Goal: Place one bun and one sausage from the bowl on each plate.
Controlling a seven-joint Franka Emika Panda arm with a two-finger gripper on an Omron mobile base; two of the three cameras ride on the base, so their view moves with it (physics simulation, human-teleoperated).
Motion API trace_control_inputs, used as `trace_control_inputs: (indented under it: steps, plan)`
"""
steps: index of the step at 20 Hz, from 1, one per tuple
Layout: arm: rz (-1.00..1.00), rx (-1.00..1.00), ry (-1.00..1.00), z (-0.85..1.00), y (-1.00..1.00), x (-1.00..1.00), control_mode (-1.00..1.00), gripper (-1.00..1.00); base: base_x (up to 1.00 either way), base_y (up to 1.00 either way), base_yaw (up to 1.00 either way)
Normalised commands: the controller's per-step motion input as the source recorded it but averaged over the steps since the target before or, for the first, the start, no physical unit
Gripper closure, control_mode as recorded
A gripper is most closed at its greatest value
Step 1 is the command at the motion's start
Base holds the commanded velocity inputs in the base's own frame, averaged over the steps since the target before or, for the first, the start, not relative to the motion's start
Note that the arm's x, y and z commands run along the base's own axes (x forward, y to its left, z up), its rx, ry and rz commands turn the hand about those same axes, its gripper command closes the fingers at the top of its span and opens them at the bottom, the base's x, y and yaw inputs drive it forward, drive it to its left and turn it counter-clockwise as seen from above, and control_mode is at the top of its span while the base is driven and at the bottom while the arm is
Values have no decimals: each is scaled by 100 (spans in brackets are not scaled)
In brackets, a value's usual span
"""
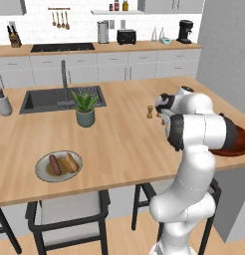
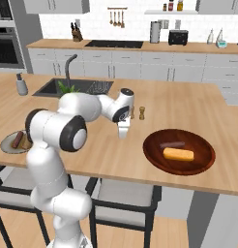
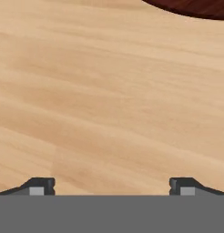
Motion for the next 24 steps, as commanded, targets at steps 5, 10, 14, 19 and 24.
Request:
trace_control_inputs:
  steps: [5,10,14,19,24]
  plan:
    - [-9,0,0,-2,-66,-28,-100,-100,0,0,0]
    - [-5,0,0,0,-58,-47,-100,-100,0,0,0]
    - [-6,0,4,0,-75,-9,-100,-100,0,0,0]
    - [-3,0,7,0,-75,2,-100,-100,0,0,0]
    - [-1,0,6,0,-61,3,-100,-100,0,0,0]
